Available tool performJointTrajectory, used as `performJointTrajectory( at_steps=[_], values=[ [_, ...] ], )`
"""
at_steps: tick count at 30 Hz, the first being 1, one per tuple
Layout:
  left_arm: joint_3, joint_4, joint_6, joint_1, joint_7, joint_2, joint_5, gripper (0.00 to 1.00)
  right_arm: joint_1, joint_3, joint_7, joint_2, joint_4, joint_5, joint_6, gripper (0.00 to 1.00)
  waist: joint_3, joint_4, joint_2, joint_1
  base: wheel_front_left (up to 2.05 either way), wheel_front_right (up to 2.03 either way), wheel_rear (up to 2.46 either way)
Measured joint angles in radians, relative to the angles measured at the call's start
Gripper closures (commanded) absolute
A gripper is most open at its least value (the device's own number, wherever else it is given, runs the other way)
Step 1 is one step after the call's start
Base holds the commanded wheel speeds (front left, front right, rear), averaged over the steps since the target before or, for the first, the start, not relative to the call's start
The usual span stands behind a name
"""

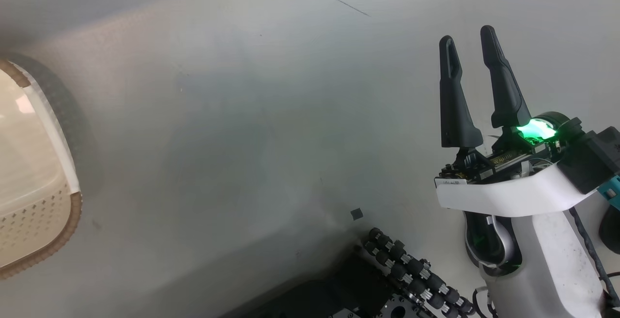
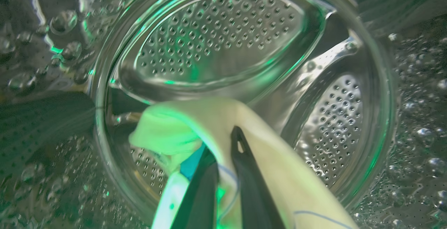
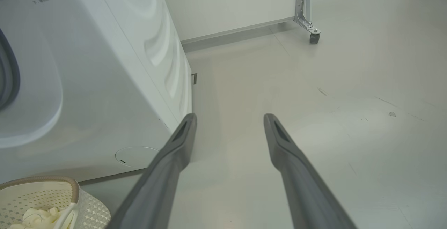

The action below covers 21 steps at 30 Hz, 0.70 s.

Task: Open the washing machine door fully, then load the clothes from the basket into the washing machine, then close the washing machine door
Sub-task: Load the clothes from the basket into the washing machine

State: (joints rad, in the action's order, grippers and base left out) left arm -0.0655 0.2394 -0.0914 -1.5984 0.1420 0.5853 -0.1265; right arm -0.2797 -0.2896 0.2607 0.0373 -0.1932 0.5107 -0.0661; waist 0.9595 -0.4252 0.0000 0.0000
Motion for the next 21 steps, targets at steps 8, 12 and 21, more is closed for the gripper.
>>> performJointTrajectory(
  at_steps=[8,12,21],
  values=[
    [0.009,0.115,0.012,0.008,0.053,-0.008,-0.002,1.00,-0.004,0.010,0.000,0.000,0.000,0.009,0.011,0.00,0.029,0.001,0.0000,0.0000,0.00,0.00,0.00],
    [0.000,0.188,0.018,0.085,0.091,-0.028,-0.016,1.00,-0.027,0.012,0.000,0.000,0.006,0.010,0.016,0.00,0.038,0.009,0.0000,0.0000,0.00,0.00,0.00],
    [-0.005,0.262,0.023,0.107,0.144,-0.061,-0.064,1.00,-0.040,0.025,0.000,0.000,0.019,0.010,0.016,0.00,0.036,0.030,0.0000,0.0000,0.00,0.00,0.00]
  ],
)
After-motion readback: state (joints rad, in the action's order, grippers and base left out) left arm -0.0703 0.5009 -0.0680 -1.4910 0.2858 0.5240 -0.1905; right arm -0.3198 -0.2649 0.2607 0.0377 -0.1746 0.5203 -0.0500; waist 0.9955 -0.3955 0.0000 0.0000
